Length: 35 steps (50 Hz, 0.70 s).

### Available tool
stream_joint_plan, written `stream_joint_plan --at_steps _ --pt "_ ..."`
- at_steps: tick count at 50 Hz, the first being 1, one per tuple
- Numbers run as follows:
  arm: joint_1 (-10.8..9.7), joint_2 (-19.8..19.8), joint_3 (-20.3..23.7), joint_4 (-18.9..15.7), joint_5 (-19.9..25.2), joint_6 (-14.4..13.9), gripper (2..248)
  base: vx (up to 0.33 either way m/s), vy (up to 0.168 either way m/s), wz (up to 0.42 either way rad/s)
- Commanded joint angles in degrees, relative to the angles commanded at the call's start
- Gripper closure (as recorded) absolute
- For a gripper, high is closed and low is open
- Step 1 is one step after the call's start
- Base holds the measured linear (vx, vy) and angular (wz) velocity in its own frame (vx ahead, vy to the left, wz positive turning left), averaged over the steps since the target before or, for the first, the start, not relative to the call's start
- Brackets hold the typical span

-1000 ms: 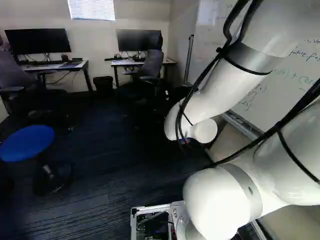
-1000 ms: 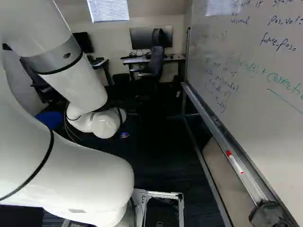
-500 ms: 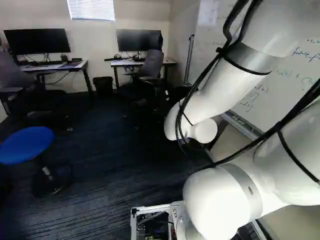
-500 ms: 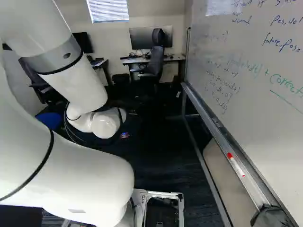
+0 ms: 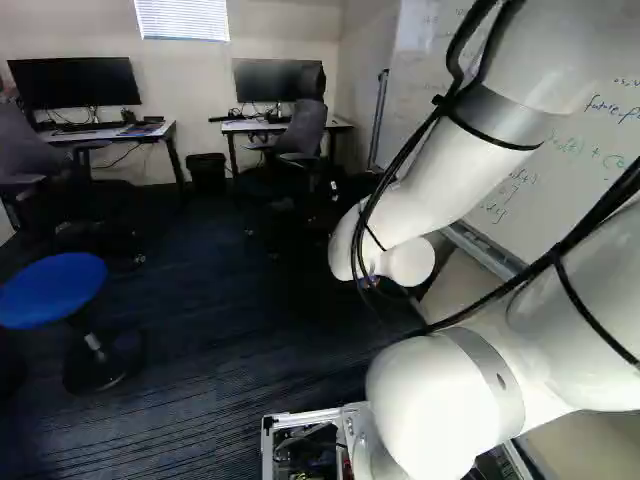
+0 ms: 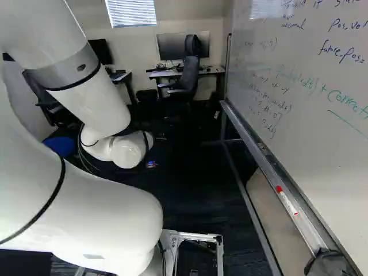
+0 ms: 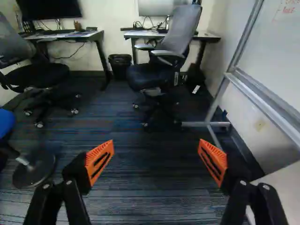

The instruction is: Open the door and move inside

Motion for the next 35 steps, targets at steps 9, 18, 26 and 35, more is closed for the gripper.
stream_joint_plan --at_steps 9,18,26,35 --pt "-0.8 0.0 0.3 0.2 0.5 0.0 3 0.0 0.0 0.0" --pt "-2.1 0.1 0.8 0.6 1.3 0.0 3 0.0 0.0 0.0" --pt "-3.6 0.2 1.3 1.0 2.4 0.0 3 0.0 0.0 0.0" --pt "-5.2 0.2 1.9 1.4 3.4 0.0 3 0.0 0.0 0.0"
